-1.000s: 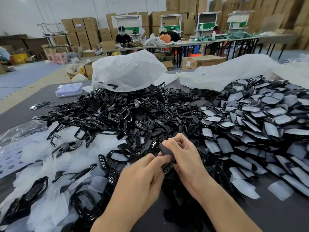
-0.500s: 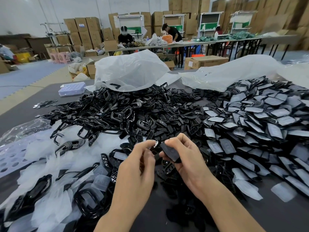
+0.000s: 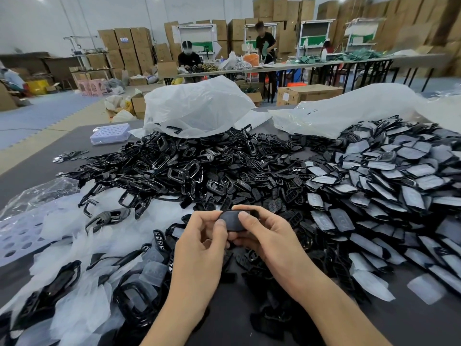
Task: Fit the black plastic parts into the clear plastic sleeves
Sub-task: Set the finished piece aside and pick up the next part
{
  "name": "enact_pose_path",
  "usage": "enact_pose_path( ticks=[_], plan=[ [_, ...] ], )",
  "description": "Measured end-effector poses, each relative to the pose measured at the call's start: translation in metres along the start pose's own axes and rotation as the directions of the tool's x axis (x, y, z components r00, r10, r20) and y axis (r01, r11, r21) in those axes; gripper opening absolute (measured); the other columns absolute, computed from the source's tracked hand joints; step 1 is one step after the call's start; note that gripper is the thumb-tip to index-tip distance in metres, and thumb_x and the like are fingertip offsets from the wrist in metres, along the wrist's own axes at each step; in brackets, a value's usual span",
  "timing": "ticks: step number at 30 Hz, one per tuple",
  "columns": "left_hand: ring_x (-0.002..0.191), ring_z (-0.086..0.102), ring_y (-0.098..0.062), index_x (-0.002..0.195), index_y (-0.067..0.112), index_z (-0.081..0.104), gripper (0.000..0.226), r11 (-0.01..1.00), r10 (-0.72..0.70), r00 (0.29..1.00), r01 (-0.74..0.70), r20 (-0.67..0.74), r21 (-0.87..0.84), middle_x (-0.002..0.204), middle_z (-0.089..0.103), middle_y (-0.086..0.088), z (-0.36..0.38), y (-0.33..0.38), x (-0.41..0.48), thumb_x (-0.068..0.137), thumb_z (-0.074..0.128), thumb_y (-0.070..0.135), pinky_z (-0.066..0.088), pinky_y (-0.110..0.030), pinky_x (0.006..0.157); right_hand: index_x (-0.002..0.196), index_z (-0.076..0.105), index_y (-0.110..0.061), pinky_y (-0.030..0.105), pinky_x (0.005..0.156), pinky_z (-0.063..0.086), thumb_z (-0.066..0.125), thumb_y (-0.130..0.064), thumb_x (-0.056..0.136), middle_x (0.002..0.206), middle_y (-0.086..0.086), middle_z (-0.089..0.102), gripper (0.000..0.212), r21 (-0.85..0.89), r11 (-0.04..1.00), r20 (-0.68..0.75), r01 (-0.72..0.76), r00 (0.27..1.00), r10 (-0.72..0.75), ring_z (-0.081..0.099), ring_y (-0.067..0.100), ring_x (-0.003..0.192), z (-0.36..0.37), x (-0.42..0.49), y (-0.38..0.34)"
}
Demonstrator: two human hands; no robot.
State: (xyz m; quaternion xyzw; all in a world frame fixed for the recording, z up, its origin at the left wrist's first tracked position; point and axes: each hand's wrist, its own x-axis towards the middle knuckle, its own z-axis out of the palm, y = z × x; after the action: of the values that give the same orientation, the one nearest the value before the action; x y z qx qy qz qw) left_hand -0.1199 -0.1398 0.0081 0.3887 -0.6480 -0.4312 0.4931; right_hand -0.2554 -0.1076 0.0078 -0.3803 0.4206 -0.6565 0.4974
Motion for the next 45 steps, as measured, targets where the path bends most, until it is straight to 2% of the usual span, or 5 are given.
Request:
enact_pose_path(
  ticks=[21,27,34,40,45],
  plan=[
    [0.071,0.066,-0.013,0.093,0.044,0.06,0.021,0.991,0.06,0.998,-0.06,0.009,0.12,0.083,0.071,0.008,-0.005,-0.01,0.003,0.098,0.056,0.024,0.055,-0.032,0.067,0.101,0.069,-0.034,0.02,0.063,0.056,0.064,-0.027,0.1,0.082,-0.001,0.078,0.009,-0.464,0.877,-0.009,0.126,0.989,-0.147,0.075,0.014,0.07,-0.008,-0.006,0.0],
    [0.069,0.065,-0.007,0.097,0.036,0.065,0.018,0.991,0.053,0.998,-0.057,0.036,0.12,0.077,0.071,0.007,-0.007,-0.01,0.004,0.101,0.054,0.022,0.05,-0.017,0.064,0.092,0.06,-0.041,0.019,0.052,0.048,0.055,-0.03,0.105,0.079,0.006,0.078,0.018,-0.435,0.899,0.066,0.058,0.997,-0.033,0.068,0.015,0.057,-0.011,-0.007,-0.003],
    [0.072,0.065,-0.006,0.118,0.045,0.055,0.031,0.988,0.064,0.994,-0.076,0.091,0.132,0.088,0.071,0.011,-0.001,-0.005,-0.004,0.09,0.045,0.052,0.047,-0.01,0.064,0.105,0.06,-0.029,0.022,0.049,0.048,0.054,-0.032,0.105,0.082,0.001,0.078,0.007,-0.396,0.909,-0.268,0.133,0.93,-0.253,0.069,0.015,0.056,-0.046,0.009,-0.033],
    [0.097,0.057,0.002,0.125,0.05,0.05,0.034,0.771,0.14,0.947,-0.287,0.289,0.568,0.102,0.06,0.027,-0.003,-0.012,-0.011,0.095,0.035,0.056,0.045,-0.016,0.081,0.16,0.018,-0.025,0.022,0.057,0.054,0.057,-0.038,0.103,0.1,0.003,0.075,0.071,-0.337,0.932,-0.673,0.134,0.658,-0.338,0.071,0.012,0.064,-0.106,0.019,-0.073],
    [0.116,0.06,-0.022,0.124,0.025,0.067,0.036,0.452,0.227,0.914,-0.404,0.335,0.795,0.125,0.063,0.005,0.001,-0.024,-0.008,0.093,0.058,0.041,0.049,-0.042,0.097,0.156,0.028,-0.036,0.024,0.057,0.056,0.049,-0.034,0.106,0.096,-0.001,0.077,0.054,-0.407,0.907,-0.57,0.109,0.745,-0.345,0.074,0.015,0.066,-0.086,0.007,-0.043]
  ],
)
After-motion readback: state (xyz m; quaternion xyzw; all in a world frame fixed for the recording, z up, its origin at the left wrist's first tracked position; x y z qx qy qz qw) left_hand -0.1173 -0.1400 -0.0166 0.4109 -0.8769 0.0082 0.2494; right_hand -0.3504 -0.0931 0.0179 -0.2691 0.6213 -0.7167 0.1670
